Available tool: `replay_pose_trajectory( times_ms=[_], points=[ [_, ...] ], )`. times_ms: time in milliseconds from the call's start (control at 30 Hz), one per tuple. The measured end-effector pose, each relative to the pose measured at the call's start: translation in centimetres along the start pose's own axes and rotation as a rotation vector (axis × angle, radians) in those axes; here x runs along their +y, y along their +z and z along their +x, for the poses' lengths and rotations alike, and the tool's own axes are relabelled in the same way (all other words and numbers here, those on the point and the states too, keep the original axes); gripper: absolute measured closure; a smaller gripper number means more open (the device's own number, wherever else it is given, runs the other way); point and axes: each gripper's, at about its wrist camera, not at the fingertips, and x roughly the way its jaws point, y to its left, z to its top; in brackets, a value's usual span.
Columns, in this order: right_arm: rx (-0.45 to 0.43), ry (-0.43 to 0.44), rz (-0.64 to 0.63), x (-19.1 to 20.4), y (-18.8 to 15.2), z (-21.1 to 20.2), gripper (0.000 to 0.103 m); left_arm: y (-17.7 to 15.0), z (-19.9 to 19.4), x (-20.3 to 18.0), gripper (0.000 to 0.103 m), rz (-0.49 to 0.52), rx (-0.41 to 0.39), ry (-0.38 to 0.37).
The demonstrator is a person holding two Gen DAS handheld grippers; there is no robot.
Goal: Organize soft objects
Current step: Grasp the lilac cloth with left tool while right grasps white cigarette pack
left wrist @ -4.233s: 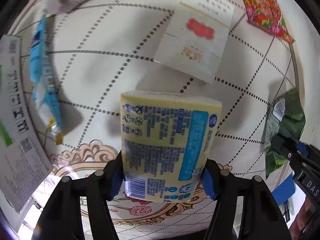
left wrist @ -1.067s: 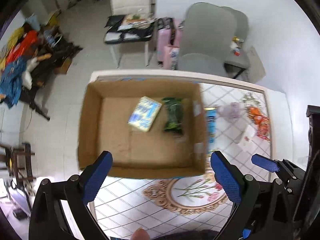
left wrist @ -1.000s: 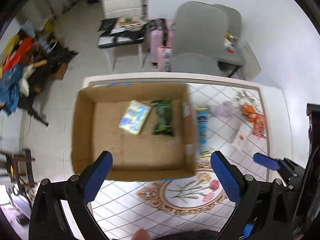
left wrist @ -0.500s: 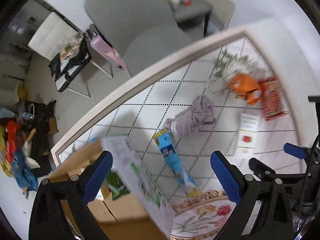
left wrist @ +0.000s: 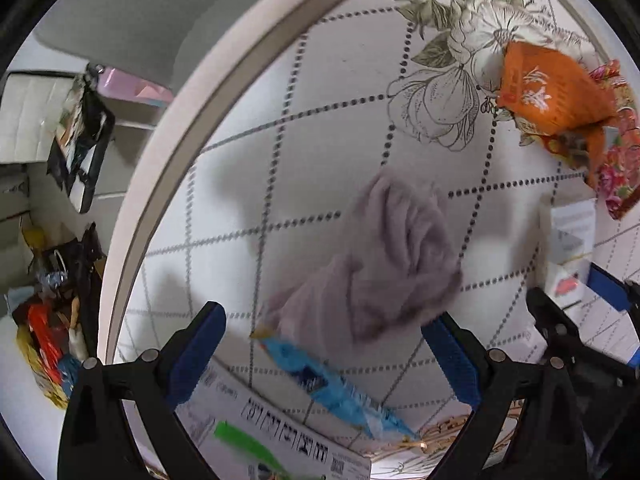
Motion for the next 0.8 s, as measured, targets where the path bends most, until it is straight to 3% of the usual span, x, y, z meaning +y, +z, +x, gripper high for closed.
replay_pose_trajectory(
  times_ms=[67, 100, 133, 167, 233, 367, 567, 800],
  points=[
    [-0.001, -0.022, -0.018, 0.4, 0.3, 0.0, 0.044, 0.7, 0.4, -0.4, 0.003, 0.015, 0.003, -0.01],
    [-0.001, -0.027, -0.032, 0.7, 0.5, 0.0, 0.044, 1.0, 0.6, -0.5, 0.009, 0.016, 0.002, -0.015],
    [-0.001, -0.033, -0.045, 1.0, 0.5, 0.0, 0.045, 1.2, 0.8, -0.7, 0.029, 0.014, 0.001, -0.026],
    [-0.002, -0.036, -0.056, 1.1, 0.4, 0.1, 0.045, 1.2, 0.8, -0.6, 0.034, 0.009, 0.007, -0.044],
    [-0.007, -0.043, -0.079, 1.4, 0.2, 0.3, 0.045, 1.1, 0.3, -0.4, 0.063, -0.017, 0.002, -0.101],
    [-0.004, -0.052, -0.116, 1.5, -1.1, 0.8, 0.045, 0.3, -0.1, -0.6, 0.066, -0.052, -0.028, -0.072],
    [-0.041, -0.039, -0.128, -0.3, -2.7, -1.0, 0.045, -1.7, -1.9, 0.3, 0.066, -0.167, -0.077, -0.168],
    [-0.127, 0.045, -0.193, -0.1, -5.9, -7.1, 0.045, -6.1, -7.2, 1.7, 0.066, -0.258, -0.199, -0.297]
  ],
)
